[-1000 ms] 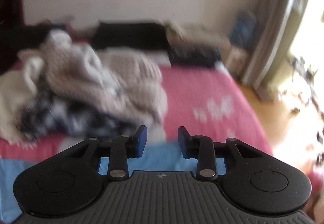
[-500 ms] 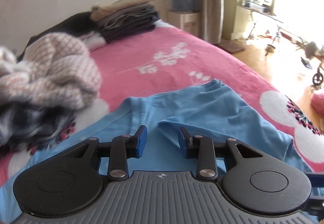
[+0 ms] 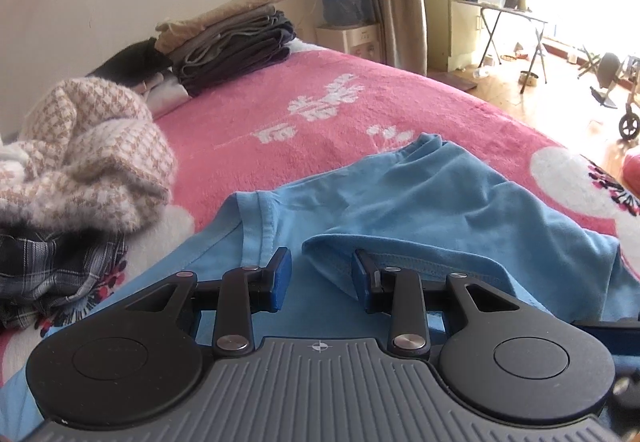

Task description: Fold clothes

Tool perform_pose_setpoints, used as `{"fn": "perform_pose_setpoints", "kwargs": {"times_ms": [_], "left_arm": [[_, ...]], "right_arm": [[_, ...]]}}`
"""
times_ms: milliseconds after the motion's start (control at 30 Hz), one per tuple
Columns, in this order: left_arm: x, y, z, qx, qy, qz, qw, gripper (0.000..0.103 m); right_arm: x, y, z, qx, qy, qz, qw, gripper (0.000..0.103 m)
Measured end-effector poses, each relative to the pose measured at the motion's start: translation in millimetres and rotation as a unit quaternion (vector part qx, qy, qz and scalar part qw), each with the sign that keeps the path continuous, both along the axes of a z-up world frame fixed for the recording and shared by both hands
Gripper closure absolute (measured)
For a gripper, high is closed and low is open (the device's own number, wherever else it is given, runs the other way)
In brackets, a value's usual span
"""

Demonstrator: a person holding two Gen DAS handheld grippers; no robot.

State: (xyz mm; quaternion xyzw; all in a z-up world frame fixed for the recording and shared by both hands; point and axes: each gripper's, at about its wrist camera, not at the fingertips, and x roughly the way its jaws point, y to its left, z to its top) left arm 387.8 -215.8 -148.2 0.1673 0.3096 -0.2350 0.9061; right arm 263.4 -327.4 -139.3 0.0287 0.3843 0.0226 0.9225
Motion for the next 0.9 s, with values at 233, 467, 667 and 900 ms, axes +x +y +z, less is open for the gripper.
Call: {"fn": "perform_pose_setpoints", "kwargs": {"times_ms": [233,467,667,900], "left_arm": [[1.2,7.8,-1.5,-0.006,-0.008,0.02,0.9998,0.072],[2.8,13.6,-4.7,-0.006,-0.005,0.031,0.9995,0.071],[2.8,12.1,-8.4,0.002,-0.01,0.027,0.9996,0.071],[2.9,12.8,-11.2,0.003,-0.013,0.029,0.9995,0.071]], "right_arm": [[-5.9,-1.3,3.6,-0.006,-0.012,0.006,1.0,0.103],[-8.0,9.6,7.7,-0.015,-0.008,0.023,1.0,0.081],[-2.9,11.2,-1.4,-0.008,0.003,0.012,1.0,0.067],[-8.4,-2.4,-3.2,0.018,-0.008,-0.013,1.0,0.098]]}}
